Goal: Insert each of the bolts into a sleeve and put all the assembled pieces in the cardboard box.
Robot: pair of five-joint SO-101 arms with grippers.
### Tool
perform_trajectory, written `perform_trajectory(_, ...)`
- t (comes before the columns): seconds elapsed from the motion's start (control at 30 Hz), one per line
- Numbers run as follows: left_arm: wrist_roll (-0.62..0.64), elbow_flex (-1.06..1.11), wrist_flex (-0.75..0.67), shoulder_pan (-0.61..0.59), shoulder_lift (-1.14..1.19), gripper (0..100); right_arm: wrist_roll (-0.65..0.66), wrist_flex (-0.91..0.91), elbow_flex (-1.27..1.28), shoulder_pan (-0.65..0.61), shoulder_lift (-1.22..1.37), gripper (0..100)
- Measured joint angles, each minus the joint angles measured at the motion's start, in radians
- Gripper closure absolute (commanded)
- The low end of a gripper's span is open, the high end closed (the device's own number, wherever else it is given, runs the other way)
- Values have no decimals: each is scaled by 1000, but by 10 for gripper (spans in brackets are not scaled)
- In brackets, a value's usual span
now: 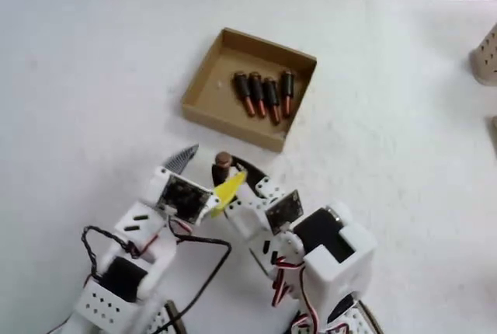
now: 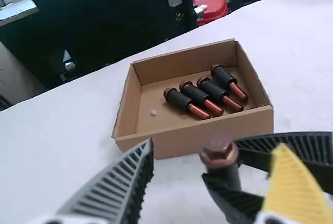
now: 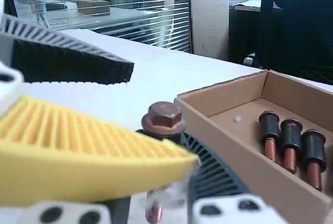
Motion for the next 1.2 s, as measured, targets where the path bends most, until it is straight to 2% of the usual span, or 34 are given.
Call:
perform_trajectory(0.27, 43, -43, 25, -14, 0, 487, 0, -2, 0, -5, 0, 982)
perform_trajectory(0.5, 127, -221, 222, 0, 6, 487, 2, -2, 0, -2, -2, 982)
perform_trajectory(0.63, 149, -267, 319, 3, -110, 491, 0, -2, 0, -6, -2, 982)
perform_trajectory(0.7, 152, -288, 350, 11, -130, 533, 0, -2, 0, -6, -2, 982)
perform_trajectory(0.77, 152, -304, 374, 6, -130, 621, 0, -2, 0, -6, -2, 982)
perform_trajectory(0.93, 152, -384, 371, -6, -130, 989, 0, -2, 0, -6, -2, 982)
perform_trajectory(1.03, 152, -434, 330, -6, -135, 924, 0, -2, 0, -6, -2, 982)
perform_trajectory(1.2, 195, -453, 299, -6, -135, 974, 0, -2, 0, -6, -2, 982)
